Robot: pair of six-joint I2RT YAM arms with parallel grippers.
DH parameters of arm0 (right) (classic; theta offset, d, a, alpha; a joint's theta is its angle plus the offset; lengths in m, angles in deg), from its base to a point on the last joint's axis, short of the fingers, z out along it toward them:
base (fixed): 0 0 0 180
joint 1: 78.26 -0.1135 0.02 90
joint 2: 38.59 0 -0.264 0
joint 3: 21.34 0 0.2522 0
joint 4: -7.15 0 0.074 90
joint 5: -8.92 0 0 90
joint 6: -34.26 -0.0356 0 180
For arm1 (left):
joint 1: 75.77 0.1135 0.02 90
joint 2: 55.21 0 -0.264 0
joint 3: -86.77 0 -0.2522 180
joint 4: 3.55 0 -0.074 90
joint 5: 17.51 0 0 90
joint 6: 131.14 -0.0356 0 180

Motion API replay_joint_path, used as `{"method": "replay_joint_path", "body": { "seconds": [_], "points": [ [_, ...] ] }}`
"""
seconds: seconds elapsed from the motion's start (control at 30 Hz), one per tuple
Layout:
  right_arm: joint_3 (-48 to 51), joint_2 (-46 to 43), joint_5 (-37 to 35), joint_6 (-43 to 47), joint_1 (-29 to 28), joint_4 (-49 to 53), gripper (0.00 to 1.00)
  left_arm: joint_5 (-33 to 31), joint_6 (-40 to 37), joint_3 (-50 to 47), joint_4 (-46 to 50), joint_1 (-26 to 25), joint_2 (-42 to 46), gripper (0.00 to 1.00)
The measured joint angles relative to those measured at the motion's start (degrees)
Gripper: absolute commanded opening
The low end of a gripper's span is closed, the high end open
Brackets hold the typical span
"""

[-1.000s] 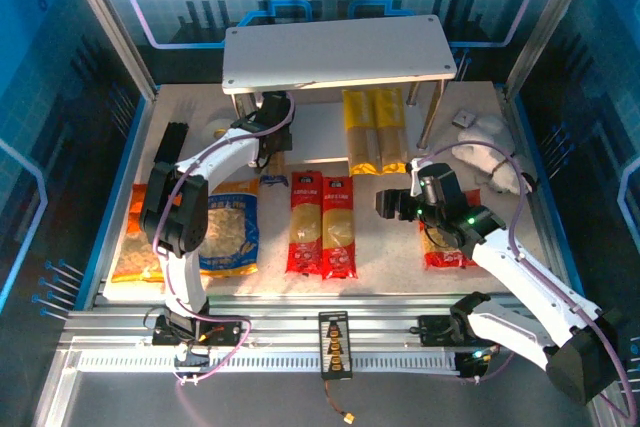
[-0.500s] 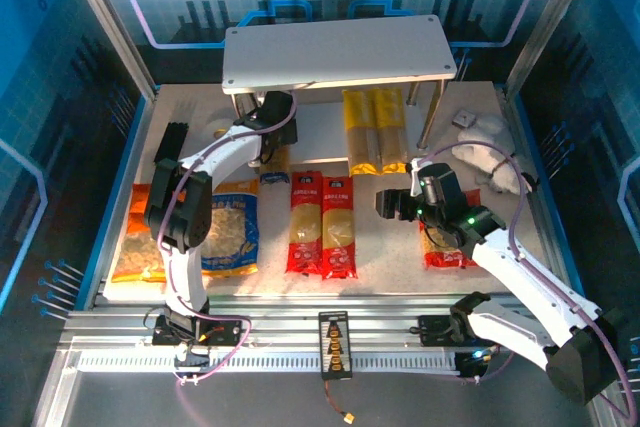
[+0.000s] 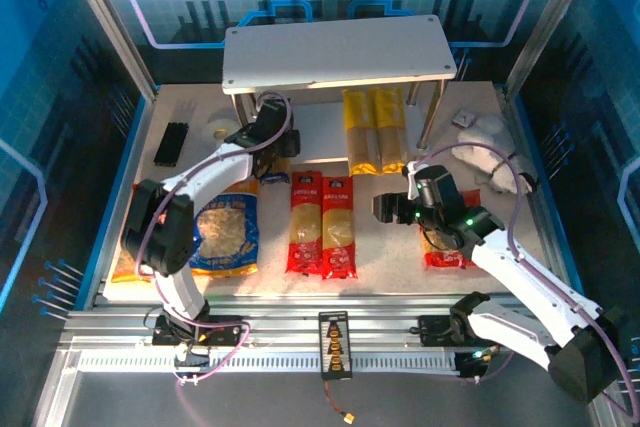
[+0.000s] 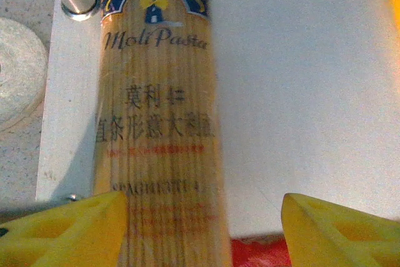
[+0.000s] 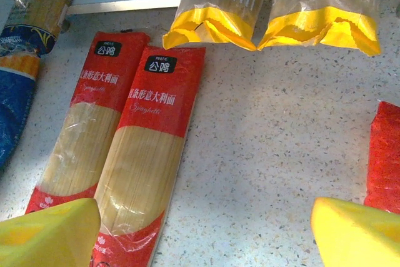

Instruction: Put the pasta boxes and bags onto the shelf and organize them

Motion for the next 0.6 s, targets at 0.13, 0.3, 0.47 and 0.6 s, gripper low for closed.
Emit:
{"method": "replay_joint_path", "body": {
  "seconds": [0.13, 0.3, 0.47, 0.6],
  "points": [
    [0.0, 0.0, -0.2, 0.0, -1.2, 0.7, 0.88, -1.2, 0.0, -4.9, -0.5, -4.9, 7.4, 0.68],
    [-0.2, 1.5, -1.6, -0.7, -4.9, 1.7, 0.88, -4.0, 1.3, -11.6, 0.4, -12.9, 17.1, 0.68],
    [-0.2, 5.5, -3.7, -4.1, -12.4, 1.3, 0.89, -5.8, 5.9, -20.8, 2.3, -19.7, 26.8, 0.67],
    [-0.3, 11.5, -6.0, -7.8, -18.1, -0.8, 0.94, -6.6, 10.2, -27.9, 4.1, -22.4, 31.1, 0.67]
  ]
}}
